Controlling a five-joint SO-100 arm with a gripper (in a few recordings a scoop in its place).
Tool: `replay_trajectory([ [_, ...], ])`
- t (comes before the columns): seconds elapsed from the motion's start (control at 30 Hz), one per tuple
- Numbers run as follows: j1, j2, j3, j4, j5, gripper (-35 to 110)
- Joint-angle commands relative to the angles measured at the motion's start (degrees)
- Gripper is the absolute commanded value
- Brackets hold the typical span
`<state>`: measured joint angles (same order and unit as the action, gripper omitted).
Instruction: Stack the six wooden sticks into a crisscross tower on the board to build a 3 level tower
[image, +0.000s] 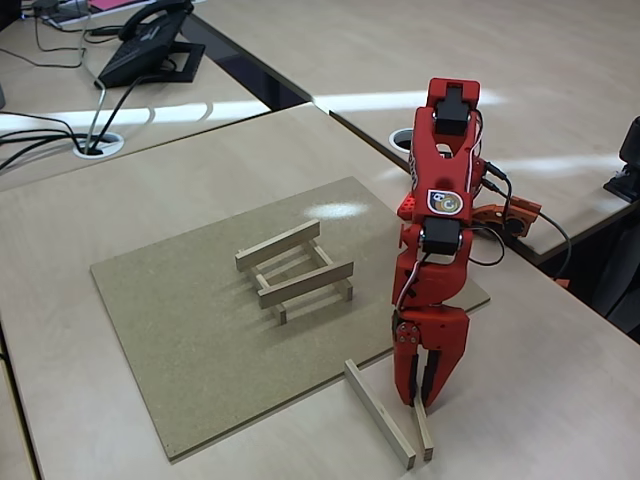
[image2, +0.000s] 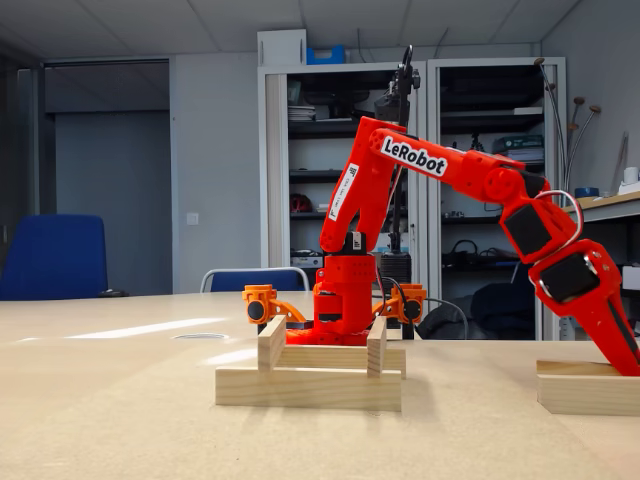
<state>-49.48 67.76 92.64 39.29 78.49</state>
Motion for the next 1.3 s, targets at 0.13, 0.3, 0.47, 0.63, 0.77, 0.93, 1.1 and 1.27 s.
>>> replay_trajectory([
  [0.13, -0.5, 4.0, -8.1, 13.9, -0.7, 0],
  [0.3, -0.2, 4.7, -17.1, 25.5, -2.4, 0],
  [0.47, 0.0, 4.2, -27.1, 36.1, -4.0, 0],
  [0.63, 1.0, 6.9, -32.4, 44.2, -6.2, 0],
  [0.77, 4.8, 14.2, -28.2, 48.1, -12.3, 0],
  [0.93, 14.1, 24.2, -18.1, 49.7, -24.8, 0],
  [1.1, 23.6, 28.4, -15.0, 53.7, -41.9, 0],
  [1.27, 30.4, 30.9, -11.9, 53.6, -55.4, 0],
])
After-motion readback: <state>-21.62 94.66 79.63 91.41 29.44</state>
